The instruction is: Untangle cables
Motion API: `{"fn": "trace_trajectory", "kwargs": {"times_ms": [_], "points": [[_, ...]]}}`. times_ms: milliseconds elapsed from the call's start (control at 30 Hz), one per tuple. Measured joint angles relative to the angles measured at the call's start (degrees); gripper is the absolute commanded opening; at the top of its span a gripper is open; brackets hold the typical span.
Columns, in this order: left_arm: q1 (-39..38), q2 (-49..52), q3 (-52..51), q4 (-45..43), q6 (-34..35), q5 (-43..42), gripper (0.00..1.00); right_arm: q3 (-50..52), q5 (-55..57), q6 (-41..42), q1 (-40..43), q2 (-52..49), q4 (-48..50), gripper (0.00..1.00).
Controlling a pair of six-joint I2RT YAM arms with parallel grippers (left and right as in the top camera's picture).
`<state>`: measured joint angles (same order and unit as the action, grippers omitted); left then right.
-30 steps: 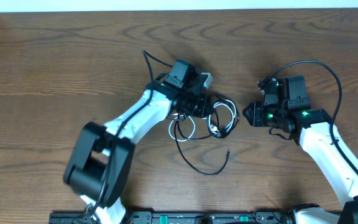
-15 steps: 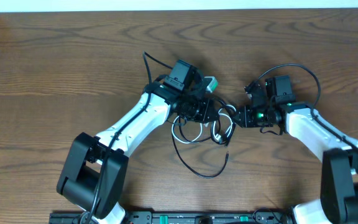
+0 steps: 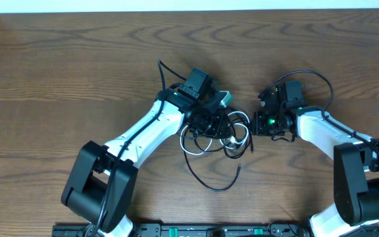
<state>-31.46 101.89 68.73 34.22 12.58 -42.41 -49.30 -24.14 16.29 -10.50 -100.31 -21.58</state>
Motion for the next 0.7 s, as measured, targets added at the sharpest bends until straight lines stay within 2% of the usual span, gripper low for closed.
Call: {"fn": "trace_trajectory", "kwargs": {"times_ms": [167, 400, 500, 600, 700], "points": [[3.6, -0.8, 0.0, 4.4, -0.7, 4.7, 0.08, -0.6, 9.9, 4.6, 0.3, 1.0, -3.3, 0.01], [8.5, -6.2, 0.0, 4.6, -0.8, 8.1, 0.08, 0.5, 19.0, 6.5, 0.6, 5.7, -5.0, 0.02], [9.2, -7.2, 0.0, 4.3, -0.8, 5.6, 0.08, 0.7, 16.8, 6.0, 0.6, 10.3, -4.2, 0.15], [9.4, -7.9, 0.0, 1.8, -1.1, -1.0, 0.08, 0.7, 9.2, 3.6, 0.6, 15.4, -2.1, 0.29], [9.4, -8.0, 0.0, -2.1, -1.6, -9.3, 0.08, 0.7, 0.3, 1.2, 0.6, 16.5, -0.6, 0.35]]}}
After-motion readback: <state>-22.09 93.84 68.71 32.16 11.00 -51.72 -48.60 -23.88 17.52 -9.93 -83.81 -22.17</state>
